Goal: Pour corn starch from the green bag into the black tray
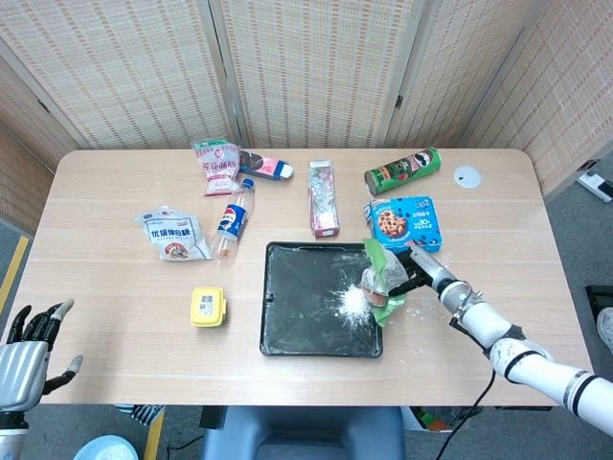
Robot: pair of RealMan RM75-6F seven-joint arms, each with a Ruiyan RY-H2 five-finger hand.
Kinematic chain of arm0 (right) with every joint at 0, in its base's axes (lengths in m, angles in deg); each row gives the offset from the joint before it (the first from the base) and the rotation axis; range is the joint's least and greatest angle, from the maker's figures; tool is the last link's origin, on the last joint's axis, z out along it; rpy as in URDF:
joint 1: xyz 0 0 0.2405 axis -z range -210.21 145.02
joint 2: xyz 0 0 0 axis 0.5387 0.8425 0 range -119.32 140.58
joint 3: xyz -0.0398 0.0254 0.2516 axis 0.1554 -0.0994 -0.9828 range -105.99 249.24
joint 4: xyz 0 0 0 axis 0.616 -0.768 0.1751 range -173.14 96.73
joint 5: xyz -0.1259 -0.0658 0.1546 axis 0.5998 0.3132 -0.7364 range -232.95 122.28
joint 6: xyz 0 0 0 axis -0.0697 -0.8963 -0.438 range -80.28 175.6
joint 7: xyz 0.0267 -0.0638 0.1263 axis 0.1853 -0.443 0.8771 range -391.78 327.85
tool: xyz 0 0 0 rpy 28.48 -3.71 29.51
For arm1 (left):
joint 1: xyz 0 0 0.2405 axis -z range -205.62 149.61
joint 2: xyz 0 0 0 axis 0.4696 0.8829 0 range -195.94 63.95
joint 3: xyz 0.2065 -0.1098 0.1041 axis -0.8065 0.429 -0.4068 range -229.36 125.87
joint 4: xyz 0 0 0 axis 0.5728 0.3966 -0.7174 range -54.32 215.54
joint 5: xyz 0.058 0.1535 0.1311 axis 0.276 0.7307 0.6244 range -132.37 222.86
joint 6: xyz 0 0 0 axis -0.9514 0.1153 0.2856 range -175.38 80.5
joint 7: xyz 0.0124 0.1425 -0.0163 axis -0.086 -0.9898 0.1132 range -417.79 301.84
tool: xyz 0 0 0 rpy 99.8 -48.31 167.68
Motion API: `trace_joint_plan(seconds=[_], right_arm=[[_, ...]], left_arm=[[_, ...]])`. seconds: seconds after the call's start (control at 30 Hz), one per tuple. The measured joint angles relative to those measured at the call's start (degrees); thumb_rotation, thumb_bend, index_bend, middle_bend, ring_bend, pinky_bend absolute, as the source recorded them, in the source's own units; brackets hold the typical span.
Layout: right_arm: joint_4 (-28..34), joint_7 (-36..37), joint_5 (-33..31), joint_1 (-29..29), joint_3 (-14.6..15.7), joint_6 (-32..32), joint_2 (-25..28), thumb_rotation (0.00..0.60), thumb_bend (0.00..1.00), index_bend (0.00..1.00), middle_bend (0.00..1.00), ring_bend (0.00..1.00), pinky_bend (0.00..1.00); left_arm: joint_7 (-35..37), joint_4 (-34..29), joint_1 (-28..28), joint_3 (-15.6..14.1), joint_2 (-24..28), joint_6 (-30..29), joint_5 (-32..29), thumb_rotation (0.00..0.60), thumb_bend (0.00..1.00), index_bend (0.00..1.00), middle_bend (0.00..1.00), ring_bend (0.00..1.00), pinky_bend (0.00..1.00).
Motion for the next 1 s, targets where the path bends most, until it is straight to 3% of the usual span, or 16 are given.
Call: trace_joint_plan(seconds=[0.23,0.53,0.7,1.0], right_arm=[[-4.28,2.24,5.7,2.66,1.65,-2.04,0.05,0.6,0.16,0.67,0.54,0.58,0.52],[-12.98,2.65,10.67,1.66,5.93,-8.1,-7.77,0.6,0.16,0.6,0.5,0.54,0.5],[-16.24,5.25,14.53,0.97,7.21,-11.07,-11.23,0.6,0.16,0.51,0.43,0.46,0.4],[-17.18,11.24,20.48,0.48,9.41,-13.38,-12.58,0.6,0.16,0.22,0.24,0.3,0.29]], left_arm=[[-1.26,-0.8,0.57,0.07,-0.13,0.38,0.48,0.6,0.35,0.11,0.18,0.2,0.0],[-2.25,-1.95,0.69,0.1,0.37,0.24,0.56,0.6,0.35,0.11,0.18,0.2,0.0],[-2.21,-2.4,0.33,0.02,1.21,-0.18,0.33,0.6,0.35,0.11,0.18,0.2,0.0],[-2.22,-2.68,0.07,-0.19,1.6,-0.45,0.43,0.6,0.35,0.11,0.18,0.2,0.0]])
